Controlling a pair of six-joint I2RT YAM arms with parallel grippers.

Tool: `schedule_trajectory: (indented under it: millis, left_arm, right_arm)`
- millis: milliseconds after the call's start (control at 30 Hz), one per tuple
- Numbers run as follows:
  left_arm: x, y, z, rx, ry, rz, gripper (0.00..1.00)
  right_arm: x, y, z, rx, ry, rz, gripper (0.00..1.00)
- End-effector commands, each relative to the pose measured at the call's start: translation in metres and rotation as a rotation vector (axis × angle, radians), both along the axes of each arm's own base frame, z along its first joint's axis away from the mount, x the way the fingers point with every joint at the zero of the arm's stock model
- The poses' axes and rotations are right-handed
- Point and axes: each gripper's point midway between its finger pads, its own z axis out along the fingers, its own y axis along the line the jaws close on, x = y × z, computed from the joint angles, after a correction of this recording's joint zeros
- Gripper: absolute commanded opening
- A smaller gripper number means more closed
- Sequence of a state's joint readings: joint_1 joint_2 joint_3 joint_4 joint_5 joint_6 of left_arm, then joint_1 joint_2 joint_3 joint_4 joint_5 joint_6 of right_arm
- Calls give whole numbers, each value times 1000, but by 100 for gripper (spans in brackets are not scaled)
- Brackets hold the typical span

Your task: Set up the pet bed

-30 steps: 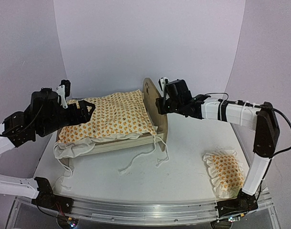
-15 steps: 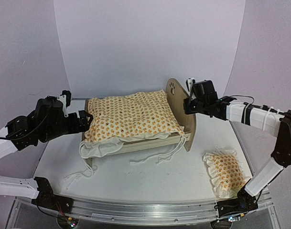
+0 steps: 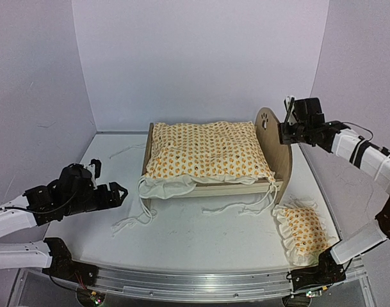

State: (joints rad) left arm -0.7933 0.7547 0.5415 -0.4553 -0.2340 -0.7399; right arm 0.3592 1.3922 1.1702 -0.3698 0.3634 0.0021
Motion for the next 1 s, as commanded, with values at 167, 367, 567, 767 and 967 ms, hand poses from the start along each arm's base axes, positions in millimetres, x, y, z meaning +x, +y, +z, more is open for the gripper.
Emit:
schedule_trajectory:
  millis: [167,367,567,767,967]
  left_arm:
    - [43,-34,56,-436,-221,-240,93]
    - [59,-68,76,-451,-278,-429,99]
    - [60,-83,56,-476,-222,-495,96]
    - [34,-96,45,-561,-129,-548,82]
    - [-1,-110,68,-640,-119,-664,74]
  right_arm:
    - [-39,155,100,-4,-114,372,79]
    - [-102,322,50,151,1,918,80]
    - [-139,400,4,134,29,1165,81]
    - [-144,433,-46,105,16,1227,81]
    - [-145,450,-57,146,-64,1255,81]
